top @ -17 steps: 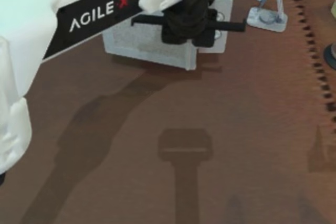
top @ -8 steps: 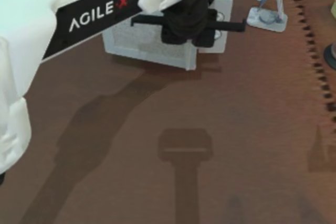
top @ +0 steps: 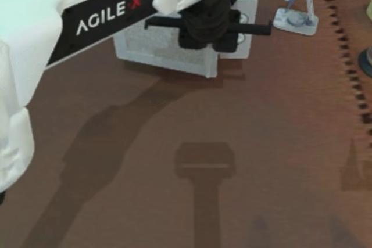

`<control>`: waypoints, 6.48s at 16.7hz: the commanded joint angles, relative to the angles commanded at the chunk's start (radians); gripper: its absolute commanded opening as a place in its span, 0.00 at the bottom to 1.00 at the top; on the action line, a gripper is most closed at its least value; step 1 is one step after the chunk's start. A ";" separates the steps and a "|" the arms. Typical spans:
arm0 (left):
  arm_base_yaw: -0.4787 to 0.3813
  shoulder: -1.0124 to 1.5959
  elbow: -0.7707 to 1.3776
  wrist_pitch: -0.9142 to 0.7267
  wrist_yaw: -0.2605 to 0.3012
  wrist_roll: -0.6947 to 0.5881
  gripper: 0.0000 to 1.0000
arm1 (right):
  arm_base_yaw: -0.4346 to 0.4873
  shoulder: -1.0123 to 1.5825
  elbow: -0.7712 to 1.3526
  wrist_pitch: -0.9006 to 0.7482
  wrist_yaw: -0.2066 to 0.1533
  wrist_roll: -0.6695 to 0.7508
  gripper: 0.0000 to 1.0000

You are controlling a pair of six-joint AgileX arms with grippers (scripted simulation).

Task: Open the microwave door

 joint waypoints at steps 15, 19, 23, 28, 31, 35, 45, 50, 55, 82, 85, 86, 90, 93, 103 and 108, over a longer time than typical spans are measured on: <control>0.009 -0.092 -0.145 0.075 0.046 0.094 0.00 | 0.000 0.000 0.000 0.000 0.000 0.000 1.00; 0.009 -0.092 -0.145 0.075 0.046 0.094 0.00 | 0.000 0.000 0.000 0.000 0.000 0.000 1.00; 0.009 -0.092 -0.145 0.075 0.046 0.094 0.00 | 0.000 0.000 0.000 0.000 0.000 0.000 1.00; 0.009 -0.092 -0.145 0.075 0.046 0.094 0.00 | 0.000 0.000 0.000 0.000 0.000 0.000 1.00; 0.009 -0.092 -0.145 0.075 0.046 0.094 0.00 | 0.000 0.000 0.000 0.000 0.000 0.000 1.00; 0.009 -0.092 -0.145 0.075 0.046 0.094 0.00 | 0.000 0.000 0.000 0.000 0.000 0.000 1.00; 0.018 -0.147 -0.232 0.113 0.082 0.160 0.00 | 0.000 0.000 0.000 0.000 0.000 0.000 1.00; 0.025 -0.179 -0.273 0.136 0.099 0.195 0.00 | 0.000 0.000 0.000 0.000 0.000 0.000 1.00; 0.025 -0.179 -0.273 0.136 0.099 0.195 0.00 | 0.000 0.000 0.000 0.000 0.000 0.000 1.00; 0.048 -0.262 -0.389 0.184 0.161 0.306 0.00 | 0.000 0.000 0.000 0.000 0.000 0.000 1.00; 0.048 -0.262 -0.389 0.184 0.161 0.306 0.00 | 0.000 0.000 0.000 0.000 0.000 0.000 1.00; 0.048 -0.262 -0.389 0.184 0.161 0.306 0.00 | 0.000 0.000 0.000 0.000 0.000 0.000 1.00; 0.048 -0.262 -0.389 0.184 0.161 0.306 0.00 | 0.000 0.000 0.000 0.000 0.000 0.000 1.00; 0.048 -0.262 -0.389 0.184 0.161 0.306 0.00 | 0.000 0.000 0.000 0.000 0.000 0.000 1.00; 0.048 -0.262 -0.389 0.184 0.161 0.306 0.00 | 0.000 0.000 0.000 0.000 0.000 0.000 1.00; 0.046 -0.269 -0.402 0.187 0.174 0.317 0.00 | 0.000 0.000 0.000 0.000 0.000 0.000 1.00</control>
